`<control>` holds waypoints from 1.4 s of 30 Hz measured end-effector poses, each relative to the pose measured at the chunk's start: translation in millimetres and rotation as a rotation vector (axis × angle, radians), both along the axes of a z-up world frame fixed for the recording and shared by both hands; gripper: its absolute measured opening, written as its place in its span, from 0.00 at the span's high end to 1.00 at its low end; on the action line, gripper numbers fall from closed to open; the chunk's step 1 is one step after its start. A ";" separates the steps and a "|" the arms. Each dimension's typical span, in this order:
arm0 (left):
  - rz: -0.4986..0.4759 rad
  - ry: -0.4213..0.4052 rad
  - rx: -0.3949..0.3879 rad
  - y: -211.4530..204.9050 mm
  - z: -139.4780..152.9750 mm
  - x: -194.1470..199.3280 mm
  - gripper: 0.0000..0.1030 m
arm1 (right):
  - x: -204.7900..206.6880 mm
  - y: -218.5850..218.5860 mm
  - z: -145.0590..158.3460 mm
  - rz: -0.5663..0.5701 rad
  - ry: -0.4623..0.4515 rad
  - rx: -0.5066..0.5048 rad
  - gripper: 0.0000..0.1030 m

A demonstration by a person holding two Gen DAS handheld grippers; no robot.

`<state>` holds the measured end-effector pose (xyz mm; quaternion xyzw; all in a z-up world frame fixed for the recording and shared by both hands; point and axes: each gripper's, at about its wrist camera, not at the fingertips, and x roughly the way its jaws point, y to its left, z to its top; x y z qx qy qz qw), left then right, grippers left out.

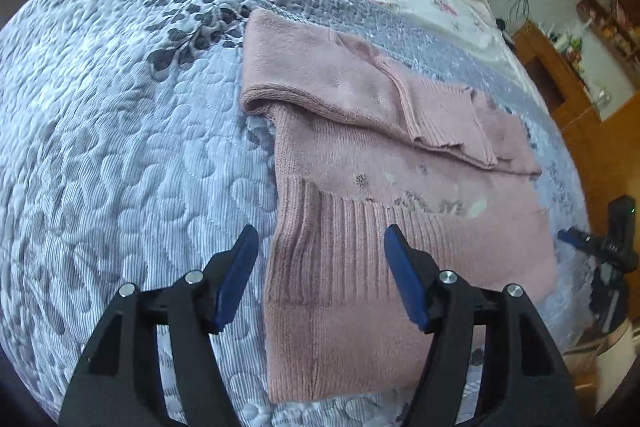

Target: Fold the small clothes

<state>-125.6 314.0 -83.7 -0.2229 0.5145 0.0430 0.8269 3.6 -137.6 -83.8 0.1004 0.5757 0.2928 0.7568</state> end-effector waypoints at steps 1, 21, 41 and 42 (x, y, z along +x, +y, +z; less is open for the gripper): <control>-0.020 0.013 0.027 -4.6 -4.1 4.4 0.37 | 0.8 5.1 -1.7 0.013 -0.010 -0.015 0.40; -0.084 -0.065 0.168 -34.9 10.8 -15.9 0.92 | -35.2 25.9 23.1 0.138 -0.187 -0.091 0.91; 0.046 -0.355 0.153 -9.3 110.0 48.9 0.92 | 31.3 30.5 120.4 0.035 -0.311 0.034 0.91; 0.051 -0.360 0.156 -6.8 111.3 59.2 0.92 | 42.4 34.8 122.5 0.032 -0.315 0.028 0.91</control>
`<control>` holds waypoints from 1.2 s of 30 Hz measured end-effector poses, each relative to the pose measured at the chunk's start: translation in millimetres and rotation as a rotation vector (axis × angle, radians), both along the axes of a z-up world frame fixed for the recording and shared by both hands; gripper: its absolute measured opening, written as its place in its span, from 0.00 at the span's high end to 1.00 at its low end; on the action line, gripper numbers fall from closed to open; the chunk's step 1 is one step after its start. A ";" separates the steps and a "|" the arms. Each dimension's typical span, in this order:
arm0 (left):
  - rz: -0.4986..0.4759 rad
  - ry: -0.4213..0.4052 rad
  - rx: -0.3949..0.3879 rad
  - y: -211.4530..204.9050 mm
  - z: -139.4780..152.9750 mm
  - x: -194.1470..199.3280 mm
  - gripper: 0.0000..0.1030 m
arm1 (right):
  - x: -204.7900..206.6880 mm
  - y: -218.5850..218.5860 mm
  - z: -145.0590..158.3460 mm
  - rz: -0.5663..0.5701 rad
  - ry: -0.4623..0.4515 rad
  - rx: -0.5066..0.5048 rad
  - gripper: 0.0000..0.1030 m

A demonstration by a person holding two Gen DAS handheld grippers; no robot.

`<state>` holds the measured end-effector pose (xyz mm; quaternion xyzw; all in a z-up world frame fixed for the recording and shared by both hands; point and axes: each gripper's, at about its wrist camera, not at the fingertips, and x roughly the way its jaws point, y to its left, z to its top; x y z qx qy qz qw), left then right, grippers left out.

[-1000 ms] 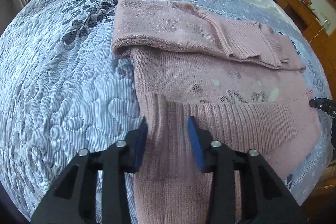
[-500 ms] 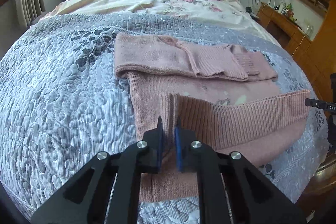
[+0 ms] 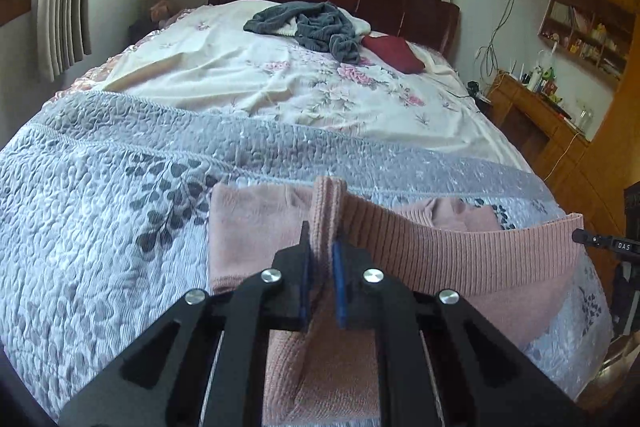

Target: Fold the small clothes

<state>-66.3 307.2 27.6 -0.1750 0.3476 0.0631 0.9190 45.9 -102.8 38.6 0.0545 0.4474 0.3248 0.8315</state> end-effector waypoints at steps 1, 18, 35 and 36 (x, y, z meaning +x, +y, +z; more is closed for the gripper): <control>0.004 -0.003 0.005 2.7 0.6 10.9 0.92 | 10.3 5.0 2.0 -0.006 -0.005 -0.009 0.91; 0.078 0.157 -0.003 42.7 -94.1 146.1 0.92 | 157.1 56.2 -94.9 -0.134 0.134 -0.123 0.91; 0.185 0.248 0.041 64.3 -115.5 117.7 0.62 | 130.1 20.4 -113.6 -0.170 0.185 -0.168 0.74; 0.172 0.240 0.065 59.8 -107.8 107.9 0.62 | 117.0 16.5 -110.7 -0.152 0.191 -0.168 0.74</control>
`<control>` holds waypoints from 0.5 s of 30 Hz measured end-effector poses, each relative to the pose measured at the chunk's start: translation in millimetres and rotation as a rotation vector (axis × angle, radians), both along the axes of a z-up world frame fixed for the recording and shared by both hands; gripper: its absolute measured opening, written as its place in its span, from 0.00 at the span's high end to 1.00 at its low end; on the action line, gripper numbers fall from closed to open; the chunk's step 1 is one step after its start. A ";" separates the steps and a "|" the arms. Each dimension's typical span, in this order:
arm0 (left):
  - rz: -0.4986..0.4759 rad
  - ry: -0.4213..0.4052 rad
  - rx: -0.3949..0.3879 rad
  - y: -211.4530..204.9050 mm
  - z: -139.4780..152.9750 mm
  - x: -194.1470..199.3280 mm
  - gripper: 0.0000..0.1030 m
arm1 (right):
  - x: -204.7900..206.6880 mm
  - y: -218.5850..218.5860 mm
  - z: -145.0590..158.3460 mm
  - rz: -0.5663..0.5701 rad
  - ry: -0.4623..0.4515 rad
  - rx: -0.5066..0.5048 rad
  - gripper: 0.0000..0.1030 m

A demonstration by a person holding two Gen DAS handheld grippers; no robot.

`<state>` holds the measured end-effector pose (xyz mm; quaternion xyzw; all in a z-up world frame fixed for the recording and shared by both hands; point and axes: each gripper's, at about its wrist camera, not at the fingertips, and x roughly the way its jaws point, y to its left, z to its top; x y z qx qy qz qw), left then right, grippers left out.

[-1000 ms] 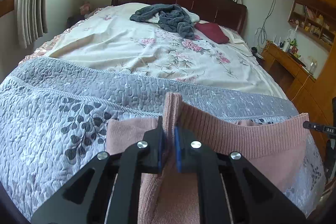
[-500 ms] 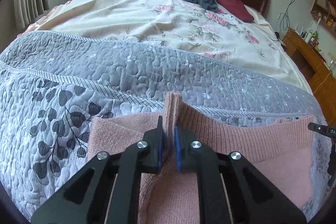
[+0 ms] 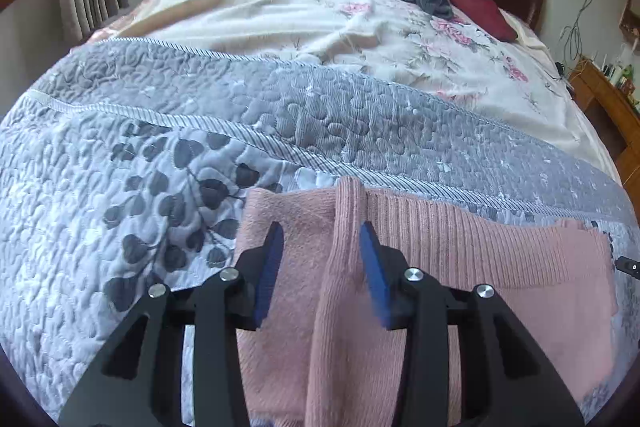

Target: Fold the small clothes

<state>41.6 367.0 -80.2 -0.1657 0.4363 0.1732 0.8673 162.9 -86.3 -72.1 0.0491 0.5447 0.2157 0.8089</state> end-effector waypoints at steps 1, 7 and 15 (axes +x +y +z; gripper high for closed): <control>-0.020 0.000 0.017 -6.1 6.7 -8.0 0.62 | -11.9 -3.0 1.2 0.015 0.009 -0.001 0.73; -0.172 0.028 -0.053 -56.2 19.5 -61.8 0.54 | -83.1 -23.7 -11.0 0.080 0.104 0.036 0.69; -0.221 0.116 -0.162 -97.3 -14.6 -96.1 0.52 | -123.4 -19.3 -32.9 0.124 0.146 -0.003 0.88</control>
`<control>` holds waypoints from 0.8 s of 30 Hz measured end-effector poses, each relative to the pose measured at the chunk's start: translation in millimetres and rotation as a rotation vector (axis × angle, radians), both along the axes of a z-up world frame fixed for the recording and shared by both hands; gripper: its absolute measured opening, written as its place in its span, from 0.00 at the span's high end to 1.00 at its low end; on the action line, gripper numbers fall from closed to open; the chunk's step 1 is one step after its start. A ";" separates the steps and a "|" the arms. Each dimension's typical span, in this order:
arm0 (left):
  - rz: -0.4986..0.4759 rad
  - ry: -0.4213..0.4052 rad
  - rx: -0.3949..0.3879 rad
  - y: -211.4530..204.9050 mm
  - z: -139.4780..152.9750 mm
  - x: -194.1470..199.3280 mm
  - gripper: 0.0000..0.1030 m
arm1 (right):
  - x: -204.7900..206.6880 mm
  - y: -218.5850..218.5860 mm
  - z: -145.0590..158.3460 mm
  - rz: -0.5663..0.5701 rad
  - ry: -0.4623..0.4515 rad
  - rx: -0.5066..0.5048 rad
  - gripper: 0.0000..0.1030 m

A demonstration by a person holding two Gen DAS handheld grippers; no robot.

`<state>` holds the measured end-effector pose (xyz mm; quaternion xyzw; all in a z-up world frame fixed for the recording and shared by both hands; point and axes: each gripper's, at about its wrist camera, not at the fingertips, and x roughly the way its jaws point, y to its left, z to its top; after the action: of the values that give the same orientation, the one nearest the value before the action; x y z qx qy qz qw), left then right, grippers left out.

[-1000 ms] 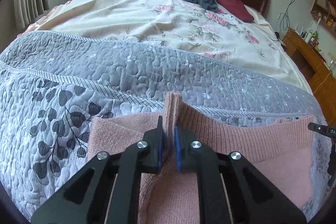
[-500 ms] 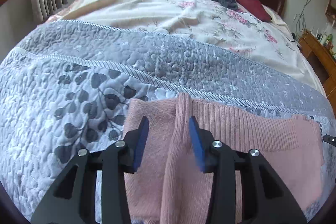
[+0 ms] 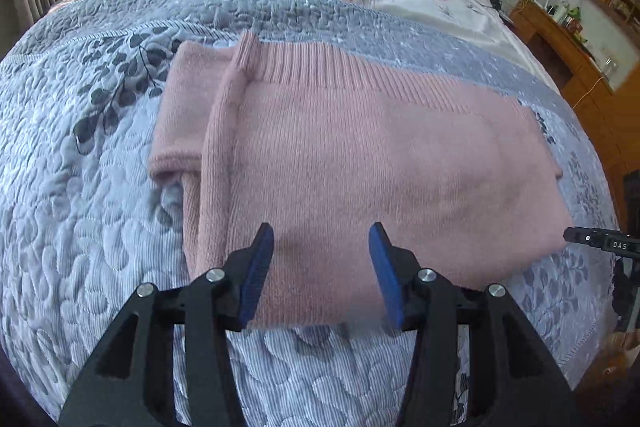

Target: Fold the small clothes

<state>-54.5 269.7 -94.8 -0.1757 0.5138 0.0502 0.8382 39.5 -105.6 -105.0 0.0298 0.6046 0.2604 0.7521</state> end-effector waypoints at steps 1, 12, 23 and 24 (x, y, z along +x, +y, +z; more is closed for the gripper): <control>0.005 0.015 -0.004 0.6 -6.3 -1.4 0.52 | -0.7 -1.1 -0.8 -0.006 0.000 -0.007 0.89; 0.004 0.044 0.010 2.4 -22.7 -6.2 0.53 | 3.9 -4.8 -13.0 -0.033 0.047 0.001 0.86; 0.016 -0.020 -0.031 -7.0 5.2 30.2 0.47 | 46.7 -30.6 2.4 -0.136 0.086 0.149 0.40; 0.017 -0.022 -0.038 -7.8 4.8 34.8 0.47 | 50.7 -32.7 -2.8 -0.144 0.105 0.158 0.40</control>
<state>-19.7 261.9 -90.0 -0.1966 0.5038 0.0454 0.8399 90.2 -138.3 -107.7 0.1459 0.6170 0.2509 0.7315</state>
